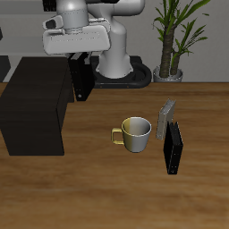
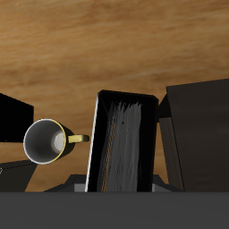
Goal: Place the right black book upright on top of the shelf and place the white-yellow mug on top of the shelf
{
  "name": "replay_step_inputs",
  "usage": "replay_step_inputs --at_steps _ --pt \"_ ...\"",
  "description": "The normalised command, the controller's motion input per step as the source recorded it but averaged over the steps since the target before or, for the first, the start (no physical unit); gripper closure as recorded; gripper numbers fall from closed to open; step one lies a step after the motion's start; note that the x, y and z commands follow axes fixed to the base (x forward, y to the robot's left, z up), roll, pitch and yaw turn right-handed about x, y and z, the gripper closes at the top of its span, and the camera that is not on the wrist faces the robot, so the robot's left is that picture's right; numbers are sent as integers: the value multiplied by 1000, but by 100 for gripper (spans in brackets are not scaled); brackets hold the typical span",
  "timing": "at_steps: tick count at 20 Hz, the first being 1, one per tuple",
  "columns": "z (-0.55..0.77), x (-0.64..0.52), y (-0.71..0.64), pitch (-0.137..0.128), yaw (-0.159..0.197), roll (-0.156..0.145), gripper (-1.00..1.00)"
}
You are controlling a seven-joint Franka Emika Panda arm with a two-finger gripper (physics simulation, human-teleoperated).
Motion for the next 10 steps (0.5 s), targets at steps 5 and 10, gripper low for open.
replay_step_inputs --at_steps 5,10 --pt "254 -469 -448 -113 -6 18 100" --pt "-63 -345 -602 -11 -48 -47 100"
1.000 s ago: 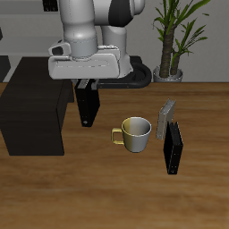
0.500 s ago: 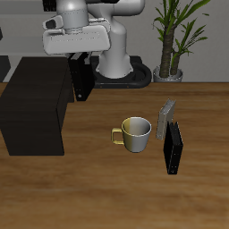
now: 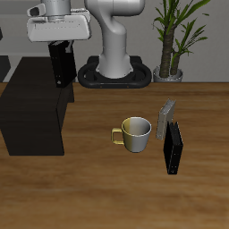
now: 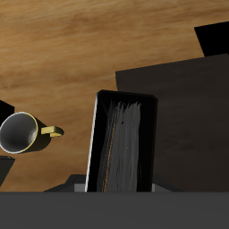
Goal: Place the right black book upright on top of the shelf and place the white-yellow mug on top of the shelf
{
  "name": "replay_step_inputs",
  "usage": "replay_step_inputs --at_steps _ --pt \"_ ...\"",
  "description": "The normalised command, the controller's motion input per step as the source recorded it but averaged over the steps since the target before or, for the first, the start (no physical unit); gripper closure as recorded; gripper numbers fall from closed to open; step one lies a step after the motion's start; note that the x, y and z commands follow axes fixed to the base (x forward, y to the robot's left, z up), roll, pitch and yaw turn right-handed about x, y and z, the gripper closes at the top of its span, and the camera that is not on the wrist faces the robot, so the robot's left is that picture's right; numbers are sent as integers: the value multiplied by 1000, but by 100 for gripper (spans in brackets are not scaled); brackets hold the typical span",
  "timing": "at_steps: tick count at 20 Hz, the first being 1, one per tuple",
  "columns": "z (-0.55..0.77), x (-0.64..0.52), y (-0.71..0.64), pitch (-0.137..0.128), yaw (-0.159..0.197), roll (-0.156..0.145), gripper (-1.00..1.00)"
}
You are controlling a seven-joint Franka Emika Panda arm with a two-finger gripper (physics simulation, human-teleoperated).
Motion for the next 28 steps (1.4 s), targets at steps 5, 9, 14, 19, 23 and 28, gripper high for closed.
replay_step_inputs --at_steps 5,9,14,19,23,28 --pt "10 -521 -296 -42 3 46 100" --pt "104 -355 -220 -36 -12 23 100" --pt "117 -341 -285 -27 -3 32 100" --pt "149 -205 -400 -31 -51 -35 100" --pt "99 -136 -552 -20 -54 -72 100" --pt "-52 -61 -361 17 -10 -56 100"
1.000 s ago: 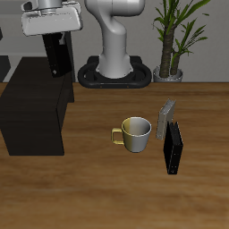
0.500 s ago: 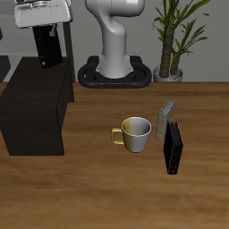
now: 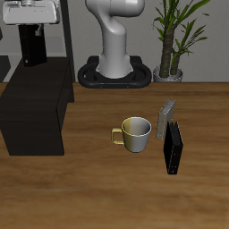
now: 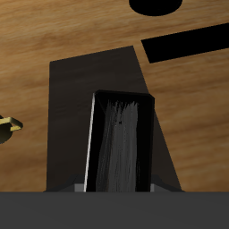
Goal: Place the right black book upright on top of the shelf and place the white-yellow mug on top of the shelf
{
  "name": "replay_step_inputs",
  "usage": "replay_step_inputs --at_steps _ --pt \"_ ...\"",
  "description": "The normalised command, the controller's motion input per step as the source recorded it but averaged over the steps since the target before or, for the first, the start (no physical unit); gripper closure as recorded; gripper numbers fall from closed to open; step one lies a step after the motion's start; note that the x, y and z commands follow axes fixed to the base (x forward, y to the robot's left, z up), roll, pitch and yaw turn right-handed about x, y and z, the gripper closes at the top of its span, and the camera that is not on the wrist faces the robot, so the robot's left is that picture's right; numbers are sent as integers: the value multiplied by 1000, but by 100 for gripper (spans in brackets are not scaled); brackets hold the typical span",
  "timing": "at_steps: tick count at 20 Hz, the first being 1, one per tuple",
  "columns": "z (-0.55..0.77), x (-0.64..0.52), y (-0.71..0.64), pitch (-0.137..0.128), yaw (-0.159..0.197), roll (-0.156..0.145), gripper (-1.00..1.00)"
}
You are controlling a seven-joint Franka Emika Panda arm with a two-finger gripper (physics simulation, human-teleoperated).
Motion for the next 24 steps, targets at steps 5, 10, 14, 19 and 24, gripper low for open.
replay_step_inputs --at_steps 5,10,14,19,24 --pt "-201 -153 -178 29 33 -62 100" --pt "-198 3 -62 32 6 -37 100" --pt "-113 18 -35 37 -27 -16 100" --pt "-227 113 44 85 -15 -3 -100" --pt "-28 -3 47 12 -12 -7 -100"
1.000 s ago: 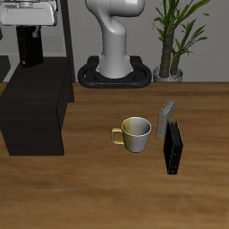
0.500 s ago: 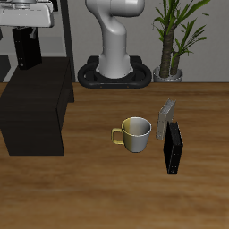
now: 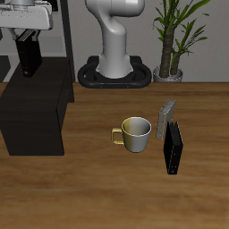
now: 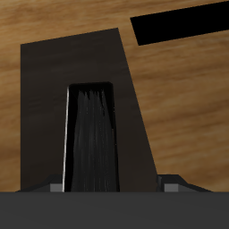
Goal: Place the right black book upright on top of the shelf and place the white-yellow mug on top of the shelf
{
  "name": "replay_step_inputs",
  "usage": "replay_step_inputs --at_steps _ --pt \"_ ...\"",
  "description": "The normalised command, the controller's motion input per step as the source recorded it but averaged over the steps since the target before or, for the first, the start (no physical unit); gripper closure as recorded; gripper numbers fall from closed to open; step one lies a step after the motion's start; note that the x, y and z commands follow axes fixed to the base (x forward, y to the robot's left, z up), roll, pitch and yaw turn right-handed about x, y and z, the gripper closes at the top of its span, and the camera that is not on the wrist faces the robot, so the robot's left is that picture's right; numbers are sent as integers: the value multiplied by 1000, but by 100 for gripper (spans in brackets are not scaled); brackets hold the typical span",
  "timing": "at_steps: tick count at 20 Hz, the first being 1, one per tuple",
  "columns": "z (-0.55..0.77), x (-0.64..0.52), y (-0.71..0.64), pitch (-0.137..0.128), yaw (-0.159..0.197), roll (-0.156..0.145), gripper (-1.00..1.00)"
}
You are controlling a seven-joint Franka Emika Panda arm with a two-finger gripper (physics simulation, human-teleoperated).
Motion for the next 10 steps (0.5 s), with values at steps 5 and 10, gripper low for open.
replay_step_inputs --at_steps 5,10 --pt "67 -19 76 -7 23 6 -100" --pt "221 -59 155 -35 36 -8 -100"
